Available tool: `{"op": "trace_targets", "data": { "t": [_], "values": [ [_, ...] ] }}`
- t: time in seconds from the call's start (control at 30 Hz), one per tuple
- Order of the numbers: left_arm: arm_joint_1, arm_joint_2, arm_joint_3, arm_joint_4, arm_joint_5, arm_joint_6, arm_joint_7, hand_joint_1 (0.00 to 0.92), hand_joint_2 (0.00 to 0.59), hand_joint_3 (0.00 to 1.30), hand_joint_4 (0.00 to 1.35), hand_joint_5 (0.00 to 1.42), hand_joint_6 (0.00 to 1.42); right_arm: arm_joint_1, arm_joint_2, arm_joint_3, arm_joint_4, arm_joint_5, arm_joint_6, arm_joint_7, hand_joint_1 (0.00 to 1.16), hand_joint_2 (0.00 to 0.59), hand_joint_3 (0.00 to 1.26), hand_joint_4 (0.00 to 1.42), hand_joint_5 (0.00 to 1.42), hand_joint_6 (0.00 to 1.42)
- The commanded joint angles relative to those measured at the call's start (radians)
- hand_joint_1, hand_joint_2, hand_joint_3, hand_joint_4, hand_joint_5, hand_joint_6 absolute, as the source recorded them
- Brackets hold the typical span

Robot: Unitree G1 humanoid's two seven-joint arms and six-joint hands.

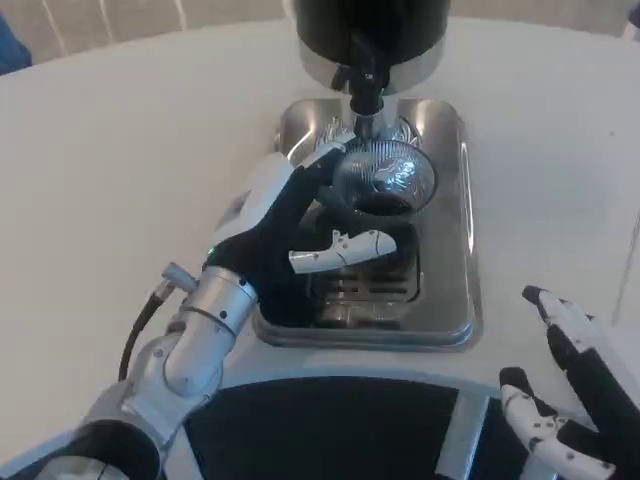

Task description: Grasp the cup under the faucet to collect the drink, then remove the cup.

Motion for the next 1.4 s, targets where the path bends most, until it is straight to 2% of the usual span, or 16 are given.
{"op": "trace_targets", "data": {
  "t": [0.03, 0.5, 0.6, 0.8, 0.93, 1.23, 1.3, 1.4],
  "values": [
    [-0.011, -0.014, -0.022, 0.002, 0.028, 0.026, 0.019, 0.388, 0.059, 0.23, 0.19, 0.46, 0.64, 0.007, 0.005, -0.007, -0.007, -0.003, 0.006, 0.015, 0.21, 0.557, 0.0, 0.0, 0.0, 0.0],
    [-0.017, -0.023, -0.06, -0.005, 0.062, 0.11, 0.076, 0.388, 0.059, 0.28, 0.22, 0.52, 0.77, 0.007, 0.014, -0.014, -0.013, -0.009, 0.006, 0.023, 0.31, 0.557, 0.02, 0.0, 0.0, 0.0],
    [-0.014, -0.03, -0.055, -0.005, 0.057, 0.12, 0.101, 0.388, 0.059, 0.31, 0.27, 0.59, 0.87, 0.006, 0.015, -0.016, -0.011, -0.008, 0.011, 0.025, 0.33, 0.55, 0.03, 0.0, 0.0, 0.0],
    [0.002, -0.038, -0.042, -0.011, 0.048, 0.118, 0.165, 0.407, 0.072, 0.5, 0.49, 0.78, 1.06, 0.008, 0.013, -0.017, -0.013, -0.005, 0.016, 0.031, 0.34, 0.546, 0.03, 0.0, 0.0, 0.0],
    [0.013, -0.042, -0.037, -0.015, 0.045, 0.105, 0.192, 0.419, 0.074, 0.59, 0.59, 0.87, 1.12, 0.002, 0.014, -0.016, -0.003, -0.007, 0.021, 0.032, 0.37, 0.531, 0.02, 0.0, 0.0, 0.0],
    [0.041, -0.042, -0.027, -0.016, 0.035, 0.065, 0.219, 0.439, 0.074, 0.7, 0.73, 0.99, 1.23, -0.019, 0.015, -0.011, 0.02, -0.015, 0.031, 0.03, 0.38, 0.523, 0.02, 0.0, 0.0, 0.0],
    [0.047, -0.04, -0.022, -0.017, 0.032, 0.054, 0.229, 0.46, 0.089, 0.75, 0.79, 1.06, 1.27, -0.025, 0.014, -0.01, 0.024, -0.017, 0.033, 0.029, 0.38, 0.521, 0.02, 0.0, 0.0, 0.0],
    [0.057, -0.034, -0.016, -0.024, 0.034, 0.035, 0.256, 0.548, 0.11, 0.87, 0.93, 1.2, 1.4, -0.036, 0.012, -0.011, 0.027, -0.019, 0.036, 0.029, 0.39, 0.519, 0.02, 0.0, 0.0, 0.0]
  ]
}}
